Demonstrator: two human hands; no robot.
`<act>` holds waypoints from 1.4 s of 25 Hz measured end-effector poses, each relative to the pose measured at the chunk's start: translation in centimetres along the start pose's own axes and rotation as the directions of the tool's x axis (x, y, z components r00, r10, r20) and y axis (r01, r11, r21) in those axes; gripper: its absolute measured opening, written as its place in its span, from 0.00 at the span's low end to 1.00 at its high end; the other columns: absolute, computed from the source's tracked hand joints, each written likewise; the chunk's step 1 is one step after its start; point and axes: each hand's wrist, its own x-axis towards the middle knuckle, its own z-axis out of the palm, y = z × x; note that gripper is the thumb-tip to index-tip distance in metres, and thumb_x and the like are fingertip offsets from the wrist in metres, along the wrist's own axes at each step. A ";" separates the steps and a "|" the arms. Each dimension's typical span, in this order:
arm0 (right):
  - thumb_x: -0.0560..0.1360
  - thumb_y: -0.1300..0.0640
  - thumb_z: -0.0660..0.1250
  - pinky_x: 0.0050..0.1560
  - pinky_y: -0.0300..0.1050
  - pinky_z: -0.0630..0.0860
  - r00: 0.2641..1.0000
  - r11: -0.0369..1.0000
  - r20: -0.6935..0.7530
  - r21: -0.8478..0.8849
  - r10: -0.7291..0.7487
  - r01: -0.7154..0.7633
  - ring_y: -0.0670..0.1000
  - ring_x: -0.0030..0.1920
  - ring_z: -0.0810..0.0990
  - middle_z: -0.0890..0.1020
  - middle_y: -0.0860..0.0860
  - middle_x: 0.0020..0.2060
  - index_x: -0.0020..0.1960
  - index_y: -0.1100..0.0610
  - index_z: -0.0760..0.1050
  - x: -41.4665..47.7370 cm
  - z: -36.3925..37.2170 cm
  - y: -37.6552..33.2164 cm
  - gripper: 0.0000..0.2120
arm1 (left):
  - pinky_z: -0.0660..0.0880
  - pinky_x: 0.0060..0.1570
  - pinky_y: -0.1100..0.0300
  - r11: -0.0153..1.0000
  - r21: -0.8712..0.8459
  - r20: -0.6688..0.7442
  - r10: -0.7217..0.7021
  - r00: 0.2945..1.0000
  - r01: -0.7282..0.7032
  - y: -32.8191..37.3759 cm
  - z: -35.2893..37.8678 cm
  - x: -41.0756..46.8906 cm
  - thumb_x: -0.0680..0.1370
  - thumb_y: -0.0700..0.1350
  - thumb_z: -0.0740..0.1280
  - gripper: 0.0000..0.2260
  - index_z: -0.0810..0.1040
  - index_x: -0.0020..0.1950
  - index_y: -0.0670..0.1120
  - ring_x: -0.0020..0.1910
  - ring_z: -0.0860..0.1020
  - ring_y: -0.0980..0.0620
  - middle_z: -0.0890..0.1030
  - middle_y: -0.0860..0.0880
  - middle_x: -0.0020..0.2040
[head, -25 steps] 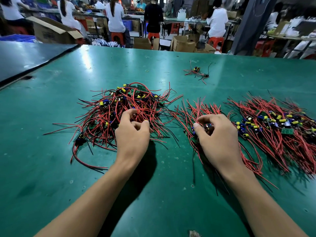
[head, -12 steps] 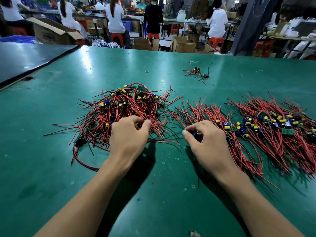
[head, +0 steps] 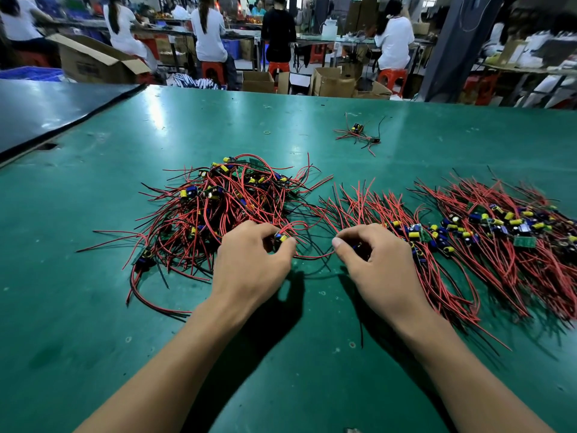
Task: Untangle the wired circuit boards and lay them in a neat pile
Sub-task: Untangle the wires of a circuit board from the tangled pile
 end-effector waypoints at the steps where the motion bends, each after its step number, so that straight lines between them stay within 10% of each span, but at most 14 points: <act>1: 0.77 0.55 0.72 0.44 0.27 0.70 1.000 1.000 -0.009 0.025 0.013 -0.013 0.42 0.42 0.80 0.83 0.44 0.41 0.47 0.50 0.83 0.0 0.0 -0.1 0.01 | 0.74 0.38 0.58 0.991 -0.126 0.066 -0.039 0.997 0.047 0.5 0.2 -0.2 0.74 0.55 0.71 0.11 0.84 0.42 0.48 0.35 0.78 0.50 0.81 0.49 0.35; 6: 0.80 0.43 0.64 0.30 0.35 0.69 0.920 0.678 0.276 0.621 0.279 -0.393 0.46 0.30 0.75 0.86 0.54 0.38 0.45 0.56 0.85 0.9 -0.8 -1.0 0.18 | 0.68 0.23 0.65 0.634 -0.658 0.358 -0.212 0.910 0.406 2.0 0.1 -0.4 0.78 0.45 0.69 0.04 0.80 0.51 0.46 0.21 0.68 0.54 0.84 0.44 0.37; 16: 0.78 0.48 0.65 0.38 0.38 0.74 0.928 0.439 0.245 0.827 0.280 -0.351 0.47 0.36 0.78 0.85 0.53 0.42 0.54 0.56 0.80 1.5 -2.1 -0.8 0.14 | 0.76 0.36 0.61 0.005 -0.847 0.510 -0.274 0.815 0.531 1.8 -1.1 1.0 0.79 0.41 0.61 0.04 0.74 0.47 0.42 0.31 0.78 0.52 0.80 0.46 0.35; 23: 0.69 0.59 0.76 0.41 0.35 0.79 0.837 0.568 0.546 0.675 0.044 -0.470 0.47 0.39 0.83 0.86 0.54 0.44 0.56 0.58 0.84 0.5 -1.2 -0.3 0.15 | 0.74 0.28 0.62 0.244 -0.719 0.657 -0.068 0.751 0.651 2.6 0.8 -0.5 0.80 0.41 0.62 0.05 0.75 0.48 0.41 0.27 0.75 0.51 0.78 0.45 0.33; 35: 0.72 0.44 0.74 0.26 0.39 0.62 0.922 0.800 0.315 0.480 0.225 -0.359 0.48 0.25 0.65 0.70 0.52 0.25 0.31 0.59 0.74 0.6 -0.9 -0.3 0.22 | 0.74 0.37 0.59 0.643 -0.644 0.632 0.144 0.761 0.414 2.4 1.0 -2.0 0.77 0.36 0.68 0.06 0.76 0.53 0.37 0.38 0.74 0.47 0.77 0.42 0.40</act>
